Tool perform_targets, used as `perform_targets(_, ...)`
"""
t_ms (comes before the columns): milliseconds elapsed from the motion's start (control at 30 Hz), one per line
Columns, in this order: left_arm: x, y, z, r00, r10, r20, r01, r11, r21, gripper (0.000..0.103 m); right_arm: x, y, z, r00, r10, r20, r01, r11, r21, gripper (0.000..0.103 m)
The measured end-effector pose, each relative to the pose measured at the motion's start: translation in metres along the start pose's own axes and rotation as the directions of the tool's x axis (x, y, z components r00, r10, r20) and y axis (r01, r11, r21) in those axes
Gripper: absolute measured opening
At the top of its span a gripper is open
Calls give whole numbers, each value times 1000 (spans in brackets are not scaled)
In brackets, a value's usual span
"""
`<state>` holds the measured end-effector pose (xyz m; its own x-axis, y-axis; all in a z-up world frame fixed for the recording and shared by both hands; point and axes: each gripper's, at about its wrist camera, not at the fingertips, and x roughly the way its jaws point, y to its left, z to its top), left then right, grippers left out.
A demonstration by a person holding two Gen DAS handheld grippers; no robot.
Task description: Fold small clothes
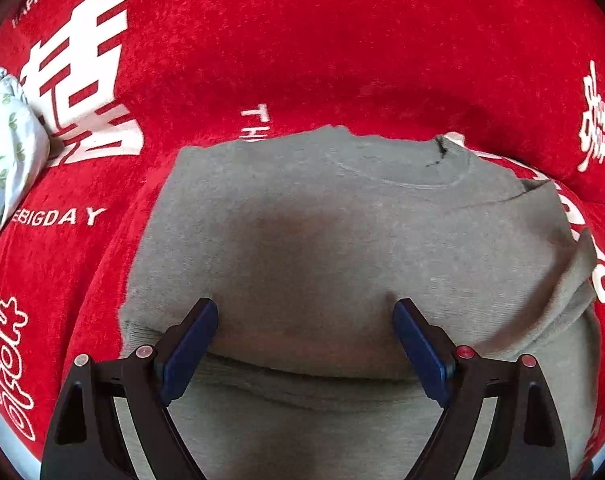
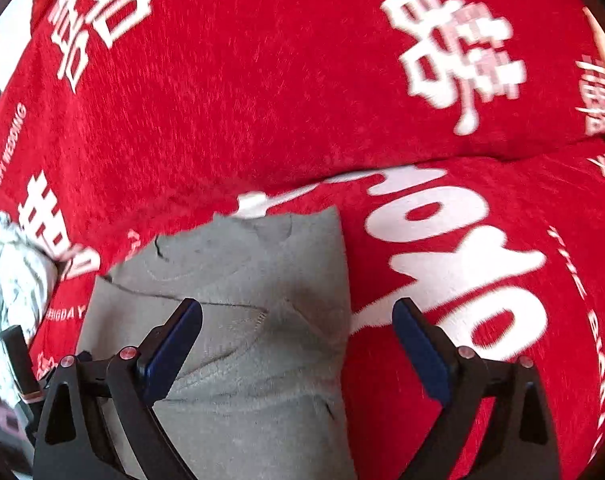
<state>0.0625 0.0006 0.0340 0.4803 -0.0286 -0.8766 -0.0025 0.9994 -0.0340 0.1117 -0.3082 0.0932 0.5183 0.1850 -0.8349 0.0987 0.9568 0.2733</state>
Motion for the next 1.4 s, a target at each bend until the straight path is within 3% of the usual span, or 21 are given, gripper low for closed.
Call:
perform_targets(33, 0, -4, -1, 1000, -2, 2, 2, 1000, 10, 90, 8, 1, 4, 1000, 1, -27, -1, 1000, 1, 95)
perform_targets(100, 1, -9, -2, 1000, -1, -2, 1, 1000, 25, 90, 21, 3, 6, 998, 20, -59, -19, 1000, 8, 83)
perform_targets(167, 2, -13, -4, 1000, 5, -5, -5, 999, 37, 90, 37, 8, 5, 993, 50, -103, -49, 999, 8, 80)
perform_targets(233, 2, -15, -5, 1000, 5, -5, -5, 999, 44, 90, 49, 12, 0, 990, 25, -140, -27, 1000, -13, 69)
perform_targets(300, 0, -14, -5, 1000, -5, -5, 6, 999, 45, 90, 55, 13, -7, 984, 1, -177, -8, 999, -40, 33)
perform_targets(367, -3, -13, -6, 1000, -17, -5, 17, 999, 46, 90, 44, 18, -18, 987, -5, -160, -12, 994, -105, 25)
perform_targets(433, -4, -13, -7, 1000, -25, -4, 26, 999, 44, 90, 28, 23, -33, 992, 1, -126, -26, 980, -198, 24)
perform_targets(567, -3, -22, -7, 998, -57, -17, 57, 998, 41, 90, 20, 21, -65, 988, -82, -129, 35, 943, -331, 25)
perform_targets(600, -3, -27, -7, 998, -63, -19, 64, 997, 47, 90, 18, 18, -67, 988, -78, -133, 30, 944, -329, 32)
perform_targets(700, -5, -44, -9, 997, -77, -22, 78, 994, 77, 90, 13, 6, -66, 990, -40, -137, 2, 964, -264, 60)
perform_targets(933, -10, -89, -13, 997, -81, -18, 83, 984, 156, 90, 21, -29, -37, 994, 71, -80, -73, 997, -17, 64)
perform_targets(967, -10, -92, -13, 997, -80, -19, 82, 984, 161, 90, 27, -31, -34, 993, 81, -89, -81, 997, -3, 62)
perform_targets(1033, -8, -97, -13, 997, -75, -23, 78, 983, 167, 90, 42, -27, -32, 989, 79, -128, -82, 996, -21, 42)
perform_targets(1067, -8, -98, -13, 997, -76, -24, 79, 983, 165, 90, 47, -24, -32, 988, 59, -146, -66, 997, -48, 28)
perform_targets(1100, -7, -97, -12, 996, -80, -28, 83, 983, 161, 90, 50, -20, -34, 988, 33, -152, -46, 996, -80, 23)
perform_targets(1167, -6, -94, -11, 995, -92, -35, 96, 984, 151, 90, 45, -8, -37, 995, -9, -104, -8, 987, -158, 10)
perform_targets(1267, -7, -91, -9, 995, -92, -37, 97, 986, 137, 90, 29, 7, -36, 997, -81, -10, 76, 967, -243, 6)
perform_targets(1400, -11, -88, -5, 996, -92, -10, 93, 988, 126, 90, 12, 23, -31, 990, -107, 96, 133, 937, -322, 6)
